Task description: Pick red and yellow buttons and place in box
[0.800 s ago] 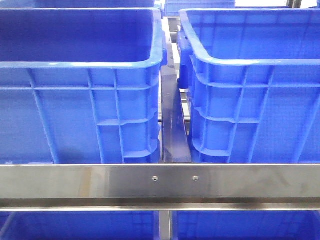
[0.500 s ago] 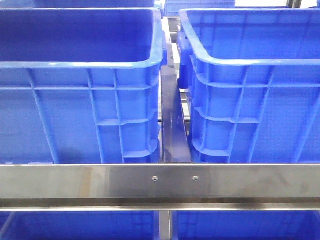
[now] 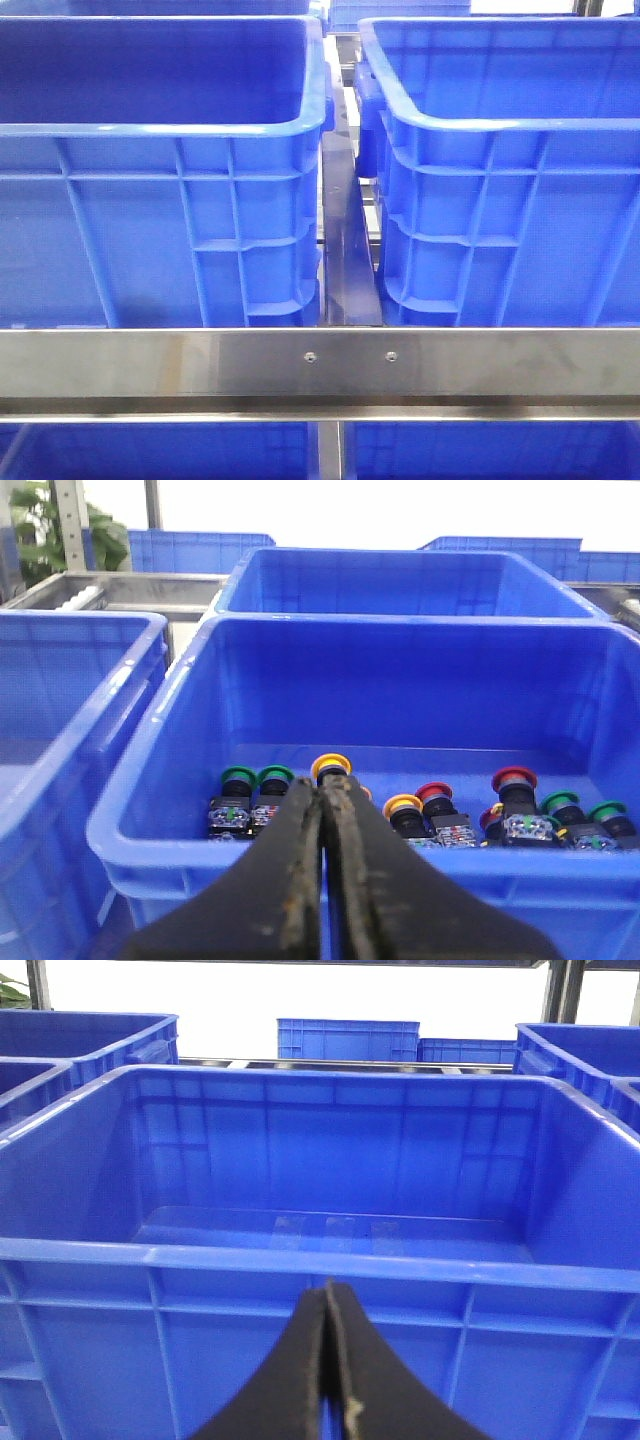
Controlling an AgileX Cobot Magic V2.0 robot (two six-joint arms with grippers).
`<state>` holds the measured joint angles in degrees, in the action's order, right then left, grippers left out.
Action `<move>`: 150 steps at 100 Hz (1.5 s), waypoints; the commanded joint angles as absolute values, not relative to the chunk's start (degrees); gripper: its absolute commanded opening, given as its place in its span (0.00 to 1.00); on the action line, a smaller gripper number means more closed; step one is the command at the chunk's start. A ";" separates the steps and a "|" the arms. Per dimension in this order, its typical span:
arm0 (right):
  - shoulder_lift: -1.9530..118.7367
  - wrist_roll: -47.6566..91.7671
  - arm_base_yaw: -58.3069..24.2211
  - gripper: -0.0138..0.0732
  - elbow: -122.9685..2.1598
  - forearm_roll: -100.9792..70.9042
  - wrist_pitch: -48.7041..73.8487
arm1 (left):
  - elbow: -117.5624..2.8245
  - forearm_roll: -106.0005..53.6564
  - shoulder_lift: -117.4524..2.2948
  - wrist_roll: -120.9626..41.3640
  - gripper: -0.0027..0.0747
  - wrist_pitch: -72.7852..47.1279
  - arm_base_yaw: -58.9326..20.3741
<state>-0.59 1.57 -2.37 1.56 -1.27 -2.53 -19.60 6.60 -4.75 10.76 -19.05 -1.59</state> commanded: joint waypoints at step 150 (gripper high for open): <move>-2.02 1.77 -1.99 0.08 0.45 -1.04 -7.09 | -56.26 -4.79 -51.83 1.59 0.72 -41.33 -1.47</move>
<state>-0.59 1.57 -2.37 1.56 -1.27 -2.53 -53.61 0.00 -49.97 4.13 -45.46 -1.59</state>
